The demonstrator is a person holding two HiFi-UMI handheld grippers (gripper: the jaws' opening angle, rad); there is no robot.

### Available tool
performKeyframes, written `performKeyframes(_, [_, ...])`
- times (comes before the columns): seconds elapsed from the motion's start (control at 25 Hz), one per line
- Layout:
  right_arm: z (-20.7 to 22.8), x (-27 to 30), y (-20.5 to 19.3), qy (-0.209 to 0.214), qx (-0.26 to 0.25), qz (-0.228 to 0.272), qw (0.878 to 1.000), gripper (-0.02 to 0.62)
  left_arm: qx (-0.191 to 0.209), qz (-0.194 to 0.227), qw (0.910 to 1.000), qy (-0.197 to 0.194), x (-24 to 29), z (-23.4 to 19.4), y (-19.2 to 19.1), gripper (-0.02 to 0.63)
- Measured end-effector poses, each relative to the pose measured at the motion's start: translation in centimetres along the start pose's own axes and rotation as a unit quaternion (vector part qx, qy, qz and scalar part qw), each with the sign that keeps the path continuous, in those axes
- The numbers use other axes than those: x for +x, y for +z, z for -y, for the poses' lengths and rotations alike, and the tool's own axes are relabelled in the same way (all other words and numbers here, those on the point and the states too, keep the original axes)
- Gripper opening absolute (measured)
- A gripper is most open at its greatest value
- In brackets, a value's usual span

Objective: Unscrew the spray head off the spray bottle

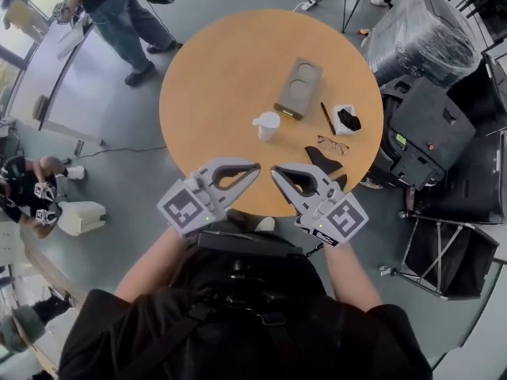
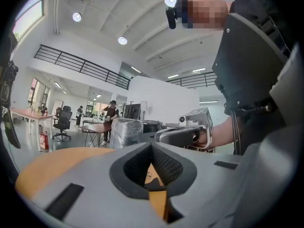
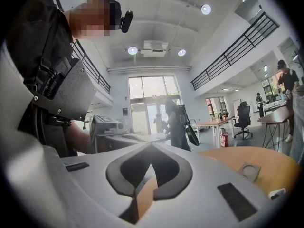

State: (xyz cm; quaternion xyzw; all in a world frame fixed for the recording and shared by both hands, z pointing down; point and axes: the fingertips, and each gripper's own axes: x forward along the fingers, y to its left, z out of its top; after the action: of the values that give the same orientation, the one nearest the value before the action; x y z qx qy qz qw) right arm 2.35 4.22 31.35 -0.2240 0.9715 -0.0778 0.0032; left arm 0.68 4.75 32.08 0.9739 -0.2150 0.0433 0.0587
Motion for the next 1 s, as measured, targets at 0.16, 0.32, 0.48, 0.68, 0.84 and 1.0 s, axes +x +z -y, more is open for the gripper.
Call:
performKeyframes(0.16, [2.0, 2.3, -0.4, -0.018, 0.005, -0.008, 1.000, 0.011, -0.001, 0.000, 0.9998, -0.018, 0.2, -3.0, -0.2, 0.003])
performKeyframes(0.32, [4.3, 4.8, -1.0, -0.042, 0.008, -0.017, 0.999, 0.011, -0.007, -0.005, 0.9993, -0.038, 0.3, -6.4, -0.9, 0.003])
performKeyframes(0.48, [6.6, 6.7, -1.6, -0.079, 0.005, -0.023, 0.997, 0.011, -0.014, -0.002, 0.9982, -0.059, 0.3, -9.1, -1.4, 0.003])
performKeyframes(0.68, [8.7, 8.8, -2.7, -0.112, 0.008, -0.028, 0.993, 0.011, -0.024, 0.003, 0.9969, -0.074, 0.1, -12.2, -2.5, 0.003])
performKeyframes(0.84, [9.9, 9.8, -3.4, -0.137, 0.005, -0.025, 0.990, 0.011, -0.031, -0.001, 0.9959, -0.085, 0.0, -13.9, -3.7, 0.003])
performKeyframes(1.0, [11.0, 10.1, -4.3, -0.150, 0.007, -0.024, 0.988, 0.011, -0.029, -0.011, 0.9953, -0.091, 0.5, -14.8, -5.2, 0.003])
